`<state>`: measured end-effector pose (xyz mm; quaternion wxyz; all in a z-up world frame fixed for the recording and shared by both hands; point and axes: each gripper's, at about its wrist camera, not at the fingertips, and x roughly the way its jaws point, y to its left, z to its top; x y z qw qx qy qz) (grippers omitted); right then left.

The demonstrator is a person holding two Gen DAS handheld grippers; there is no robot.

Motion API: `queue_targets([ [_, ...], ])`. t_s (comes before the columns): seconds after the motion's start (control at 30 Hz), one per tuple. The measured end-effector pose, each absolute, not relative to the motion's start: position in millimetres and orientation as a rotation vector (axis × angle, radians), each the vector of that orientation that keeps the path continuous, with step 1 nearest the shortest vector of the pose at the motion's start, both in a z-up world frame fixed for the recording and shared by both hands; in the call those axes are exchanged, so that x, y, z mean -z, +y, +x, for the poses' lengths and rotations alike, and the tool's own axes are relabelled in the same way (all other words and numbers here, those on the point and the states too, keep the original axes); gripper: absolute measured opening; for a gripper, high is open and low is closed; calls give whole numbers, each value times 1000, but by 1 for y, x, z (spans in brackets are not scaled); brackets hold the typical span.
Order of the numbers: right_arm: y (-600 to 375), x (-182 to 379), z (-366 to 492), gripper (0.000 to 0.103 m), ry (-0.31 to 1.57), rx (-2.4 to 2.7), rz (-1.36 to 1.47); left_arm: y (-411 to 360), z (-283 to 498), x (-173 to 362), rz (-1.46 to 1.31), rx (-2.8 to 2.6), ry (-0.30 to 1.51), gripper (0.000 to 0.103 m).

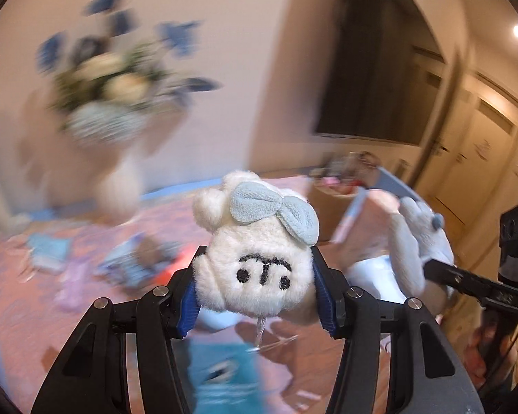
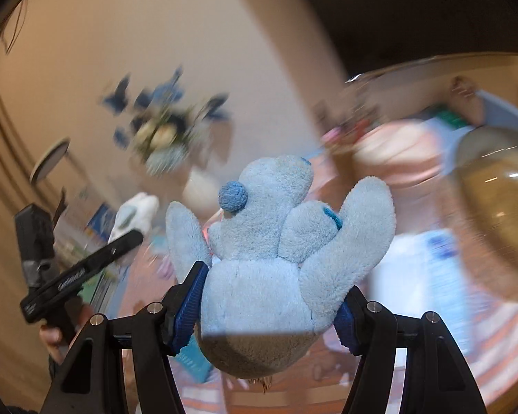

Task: Organize books
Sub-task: 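Carry both plushes to the woven basket and open both tools to drop them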

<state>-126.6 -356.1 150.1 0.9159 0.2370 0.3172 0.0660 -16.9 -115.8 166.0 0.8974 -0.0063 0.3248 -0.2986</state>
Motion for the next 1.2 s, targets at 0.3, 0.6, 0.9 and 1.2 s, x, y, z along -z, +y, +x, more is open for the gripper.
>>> queue_targets([
  [0.3, -480, -171, -159, 65, 546, 205, 522, -270, -24, -184, 30, 880, 670, 52],
  [0.6, -573, -144, -150, 66, 592, 440, 608, -390, -27, -163, 147, 984, 722, 53],
  [0.9, -607, -124, -160, 70, 629, 498, 646, -436, -25, -150, 166, 1017, 768, 80],
  [1.2, -589, -125, -182, 70, 641, 467, 639, -406, -37, -165, 144, 1059, 732, 83],
])
